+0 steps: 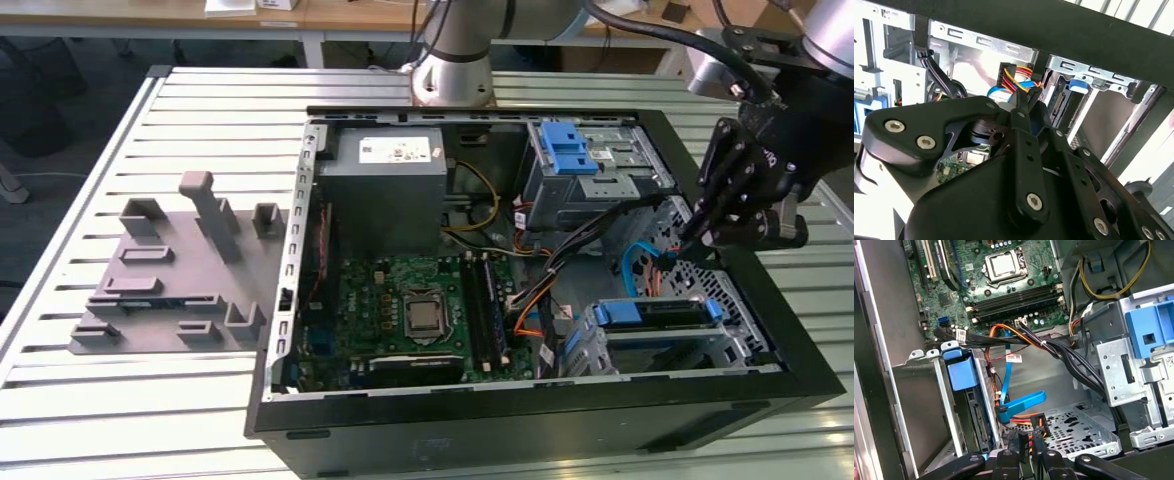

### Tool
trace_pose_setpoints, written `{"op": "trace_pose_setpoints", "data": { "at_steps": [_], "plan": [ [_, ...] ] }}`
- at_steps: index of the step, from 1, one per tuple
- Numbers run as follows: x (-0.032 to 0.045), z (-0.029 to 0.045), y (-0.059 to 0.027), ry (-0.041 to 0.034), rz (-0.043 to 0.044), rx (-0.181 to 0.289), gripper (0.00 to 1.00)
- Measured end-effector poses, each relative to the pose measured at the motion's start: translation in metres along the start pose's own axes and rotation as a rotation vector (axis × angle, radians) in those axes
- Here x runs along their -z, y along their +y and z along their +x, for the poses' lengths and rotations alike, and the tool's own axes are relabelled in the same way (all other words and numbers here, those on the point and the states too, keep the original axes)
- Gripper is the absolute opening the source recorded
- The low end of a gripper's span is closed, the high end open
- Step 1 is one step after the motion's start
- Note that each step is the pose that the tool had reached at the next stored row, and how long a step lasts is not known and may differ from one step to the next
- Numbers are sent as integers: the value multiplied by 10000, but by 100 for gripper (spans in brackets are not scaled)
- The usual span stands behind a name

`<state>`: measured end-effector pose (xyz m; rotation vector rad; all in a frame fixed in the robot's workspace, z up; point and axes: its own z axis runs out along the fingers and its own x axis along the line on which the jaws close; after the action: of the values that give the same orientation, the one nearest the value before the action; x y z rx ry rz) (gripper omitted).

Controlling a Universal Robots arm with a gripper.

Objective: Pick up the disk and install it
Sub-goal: 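Insert the first disk wire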

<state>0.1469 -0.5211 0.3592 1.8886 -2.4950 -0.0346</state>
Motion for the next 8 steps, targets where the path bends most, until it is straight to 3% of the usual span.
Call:
{"op": "trace_pose_setpoints", "data": {
  "at_steps": [4, 6, 8],
  "plan": [
    [-28, -12, -7, 104, 28, -172, 25],
    [-35, -22, -5, 303, 85, -199, 25],
    [-34, -29, -4, 612, 176, -208, 24]
  ]
}}
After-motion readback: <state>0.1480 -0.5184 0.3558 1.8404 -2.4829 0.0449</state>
